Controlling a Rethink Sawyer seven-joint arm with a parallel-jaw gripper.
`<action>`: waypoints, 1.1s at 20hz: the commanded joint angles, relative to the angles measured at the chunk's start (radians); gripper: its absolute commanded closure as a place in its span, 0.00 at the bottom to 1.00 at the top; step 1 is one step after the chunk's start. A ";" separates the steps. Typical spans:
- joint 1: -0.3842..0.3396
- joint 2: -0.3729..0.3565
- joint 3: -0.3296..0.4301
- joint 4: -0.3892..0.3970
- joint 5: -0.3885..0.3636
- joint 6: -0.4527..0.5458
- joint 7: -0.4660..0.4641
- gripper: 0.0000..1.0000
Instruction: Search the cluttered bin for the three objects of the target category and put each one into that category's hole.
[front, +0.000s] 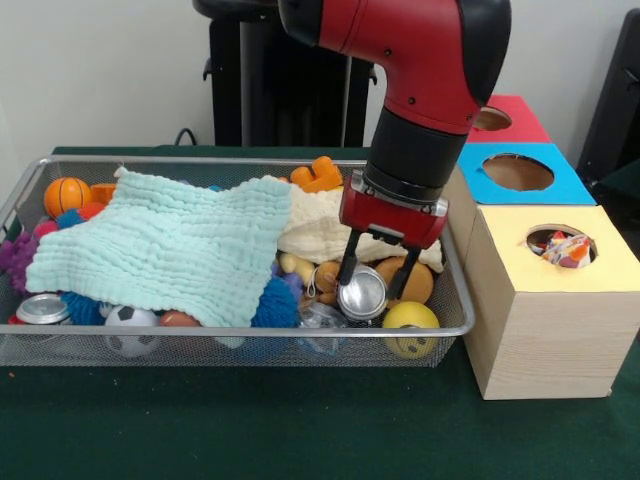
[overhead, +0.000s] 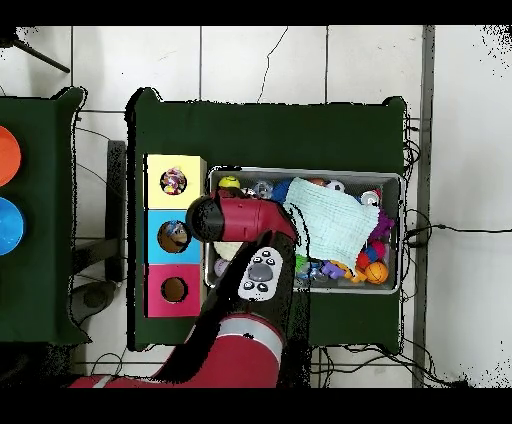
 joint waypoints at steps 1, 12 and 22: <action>0.035 0.090 -0.068 0.022 0.080 0.159 0.298 0.00; 0.052 0.159 -0.105 0.010 0.176 0.058 0.293 0.00; 0.025 0.090 -0.007 0.113 0.224 -0.142 0.262 0.00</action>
